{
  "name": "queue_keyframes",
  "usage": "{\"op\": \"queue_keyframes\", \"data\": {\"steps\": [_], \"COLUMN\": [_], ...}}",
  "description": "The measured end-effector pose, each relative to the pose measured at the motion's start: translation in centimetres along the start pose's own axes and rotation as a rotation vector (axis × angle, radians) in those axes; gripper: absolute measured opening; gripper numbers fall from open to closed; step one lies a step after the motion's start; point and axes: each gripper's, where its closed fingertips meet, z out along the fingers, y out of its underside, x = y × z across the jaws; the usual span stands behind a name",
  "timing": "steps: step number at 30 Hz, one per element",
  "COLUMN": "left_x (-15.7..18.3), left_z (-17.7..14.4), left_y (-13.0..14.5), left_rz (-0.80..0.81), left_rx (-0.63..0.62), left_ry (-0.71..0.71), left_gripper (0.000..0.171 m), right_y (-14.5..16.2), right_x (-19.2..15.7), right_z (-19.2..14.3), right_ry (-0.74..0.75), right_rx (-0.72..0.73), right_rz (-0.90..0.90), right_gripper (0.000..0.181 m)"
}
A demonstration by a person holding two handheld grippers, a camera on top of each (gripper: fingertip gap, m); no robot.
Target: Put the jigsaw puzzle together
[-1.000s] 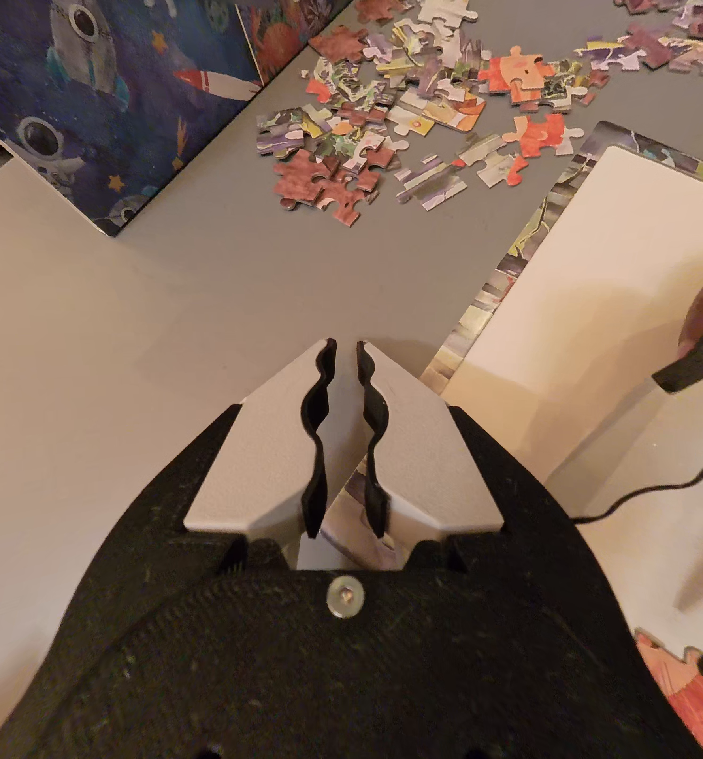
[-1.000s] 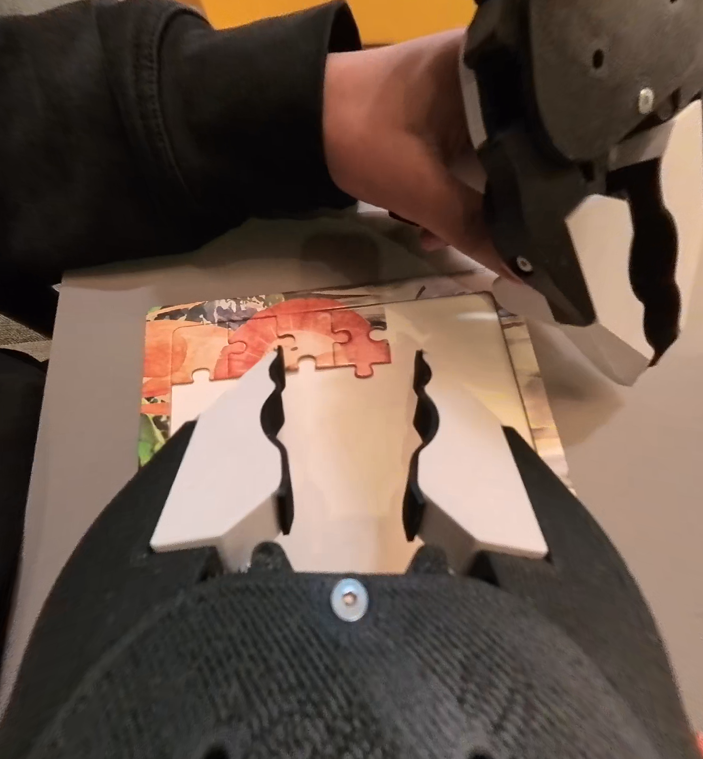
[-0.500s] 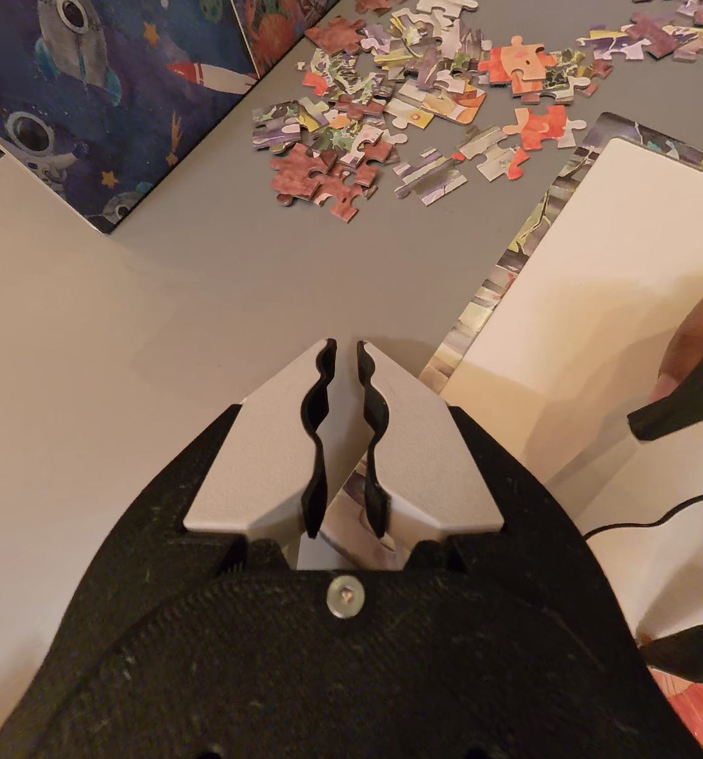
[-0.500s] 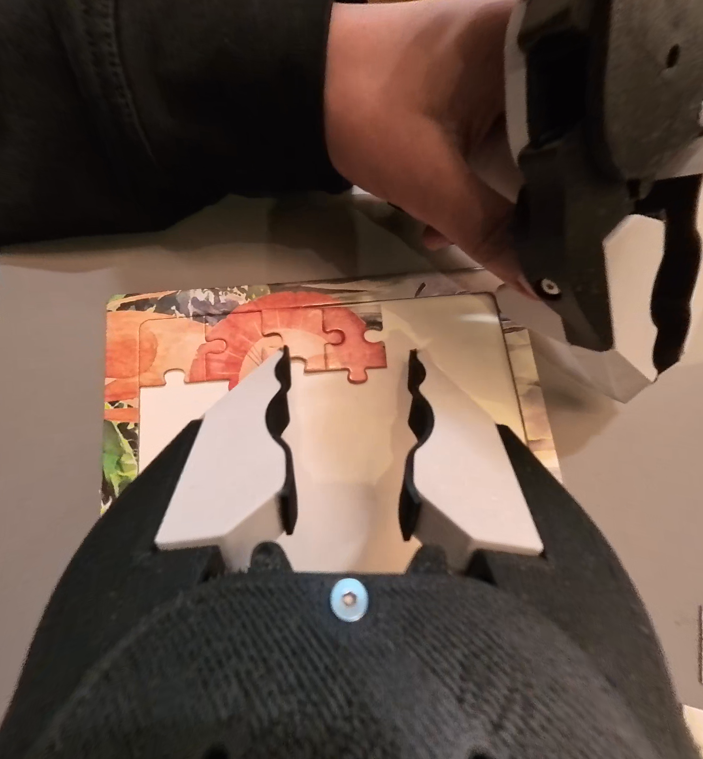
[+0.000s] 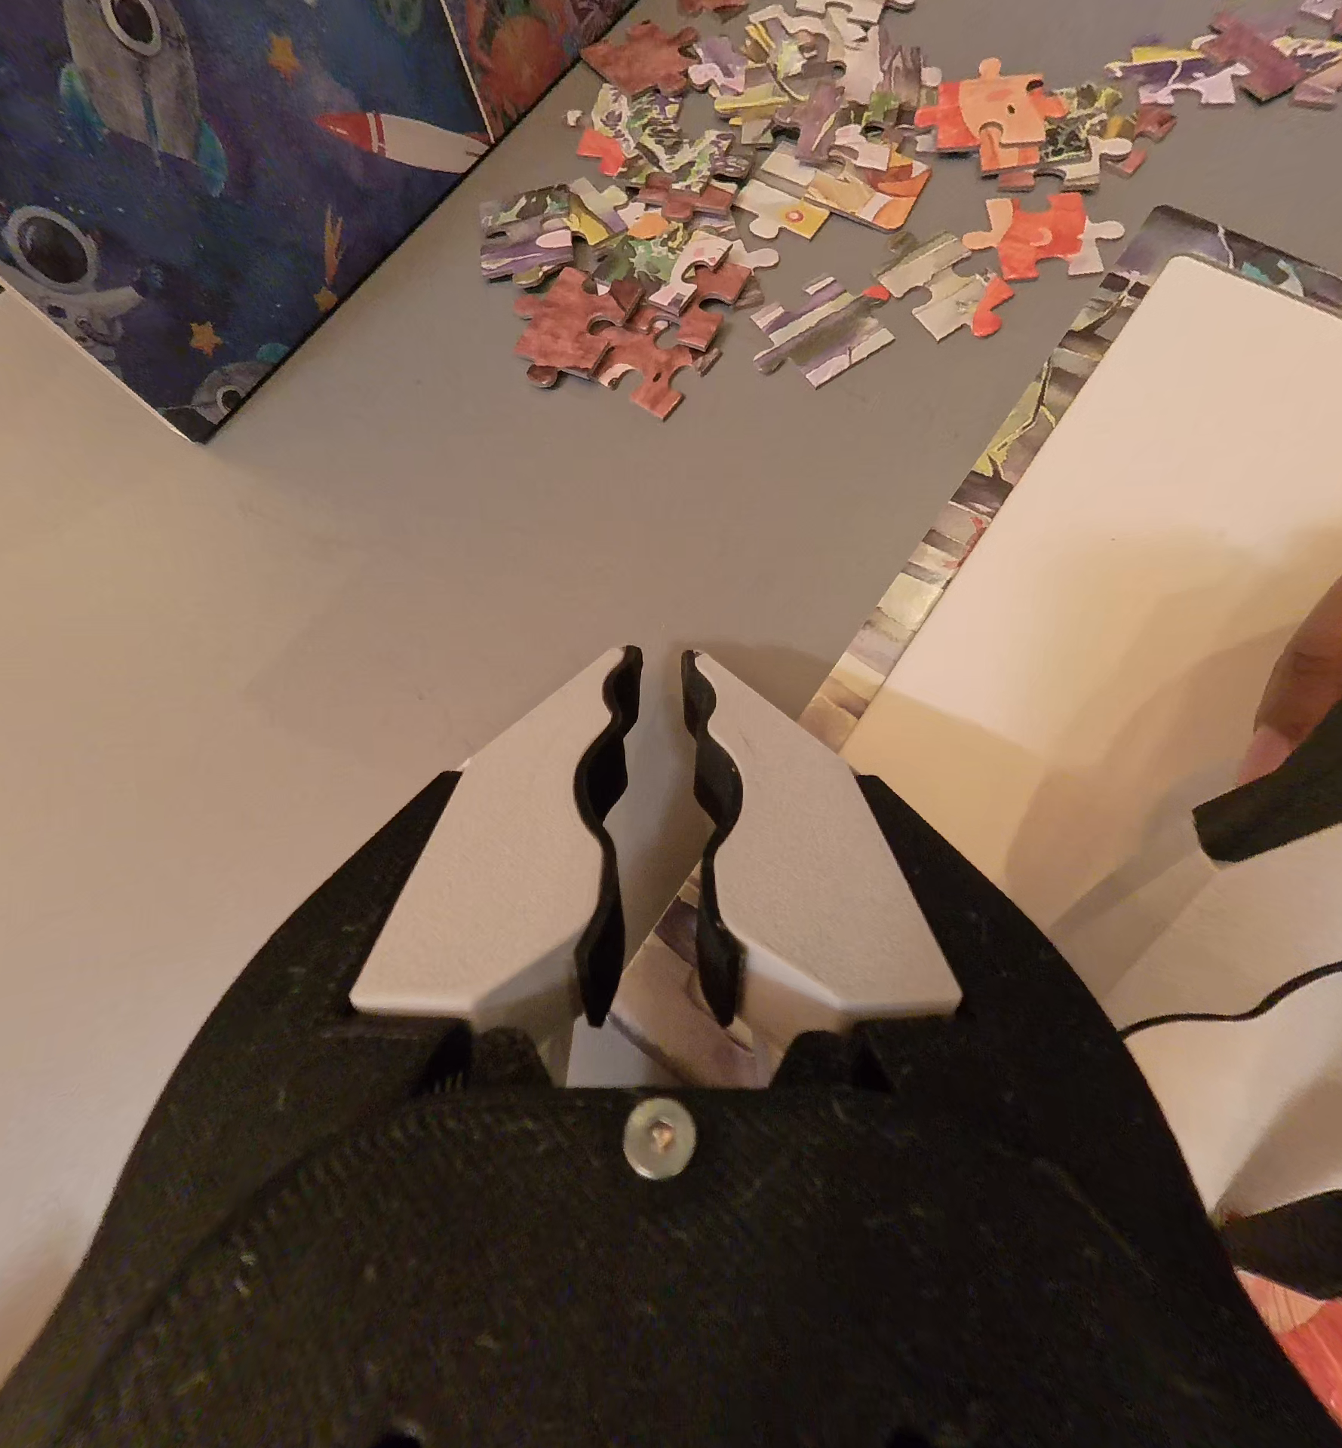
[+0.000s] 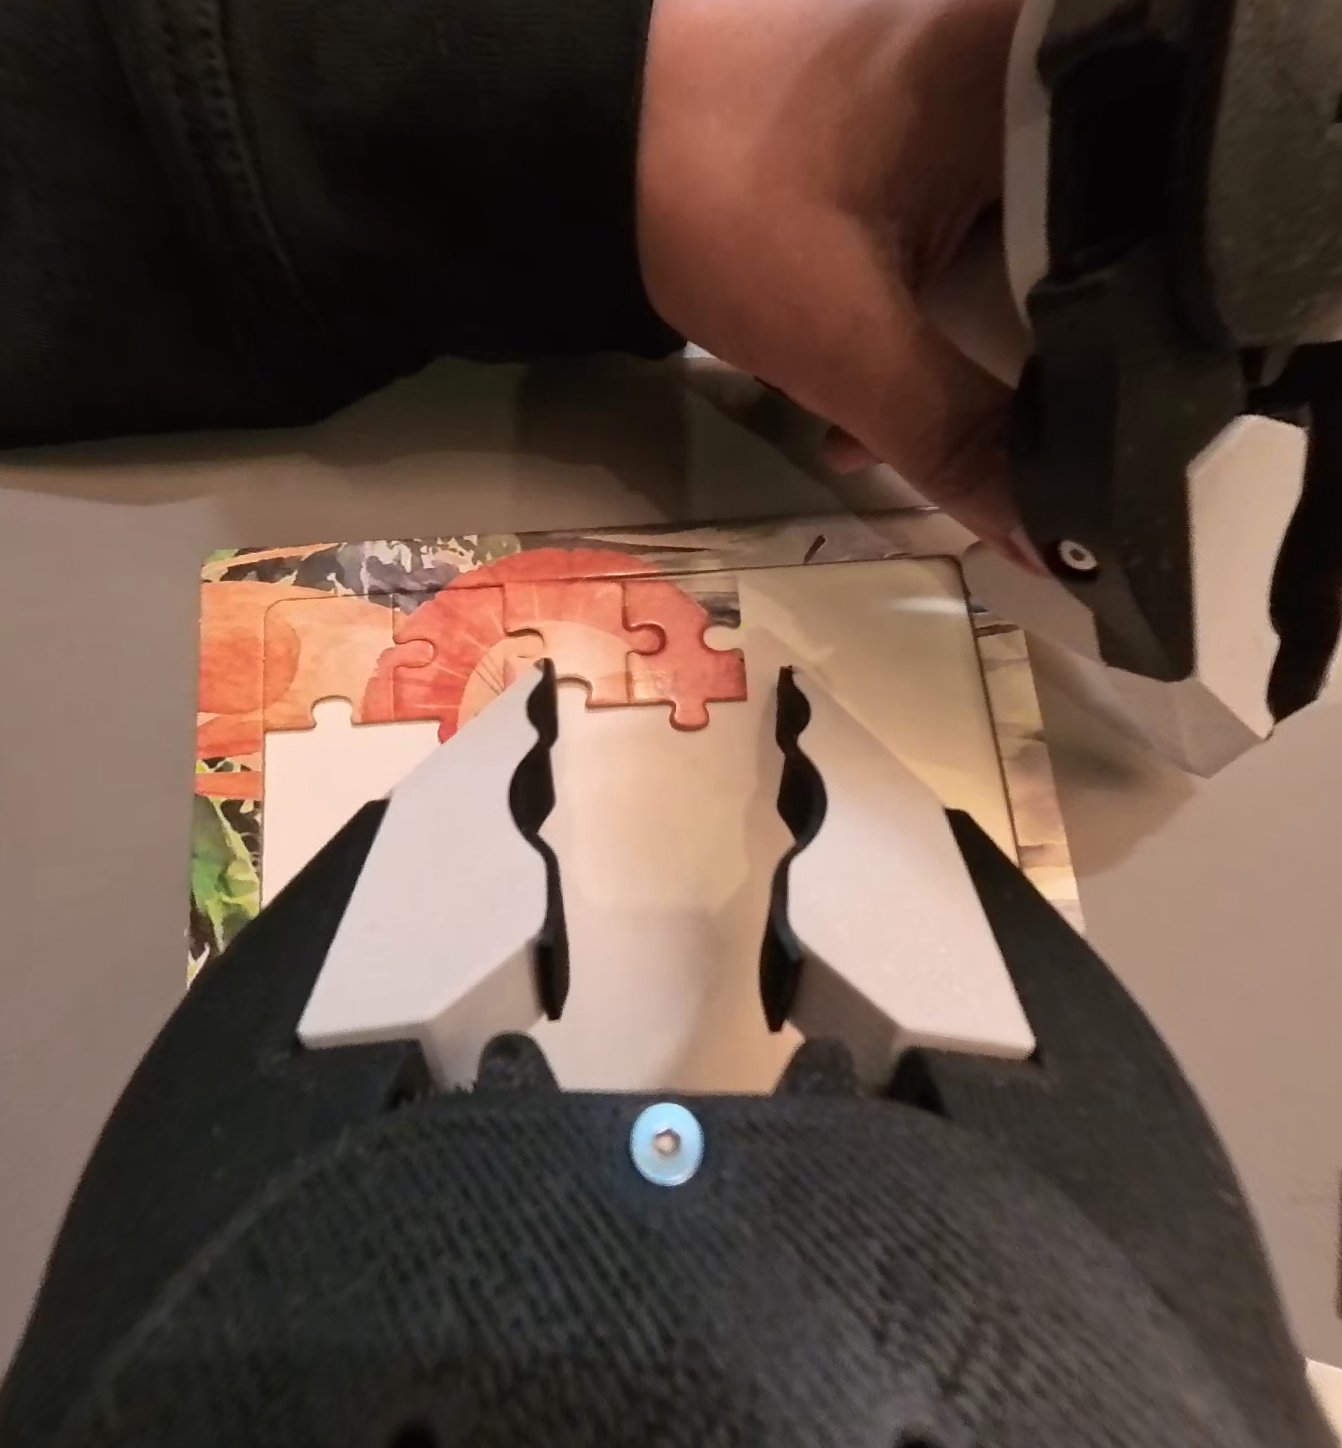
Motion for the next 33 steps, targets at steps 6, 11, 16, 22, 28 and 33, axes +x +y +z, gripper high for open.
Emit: {"op": "queue_keyframes", "data": {"steps": [6,11,16,22,28,33], "left_x": [0.0,0.0,0.0,0.0,0.0,0.0], "left_z": [0.0,0.0,0.1,0.1,0.1,0.1], "left_y": [0.0,0.0,0.1,0.1,0.2,0.1], "left_rz": [0.002,0.002,0.004,0.004,0.004,0.005], "left_rx": [-0.002,-0.002,-0.005,-0.004,-0.008,-0.008], "left_ry": [-0.001,-0.001,-0.002,-0.001,0.000,0.000], "left_gripper": [0.010,0.010,0.010,0.010,0.010,0.010], "right_y": [0.0,-0.9,-0.3,-0.2,-0.1,0.0], "right_x": [0.1,-1.1,-1.0,-0.7,-0.5,-0.4], "right_z": [0.0,-0.4,0.0,-0.1,-0.1,-0.2], "right_ry": [0.015,-0.042,-0.028,-0.019,-0.007,-0.006], "right_rx": [-0.006,0.035,0.002,-0.002,-0.009,-0.007], "right_rz": [-0.011,-0.026,-0.042,-0.041,-0.044,-0.038], "right_gripper": [0.054,0.059,0.059,0.059,0.058,0.058]}}
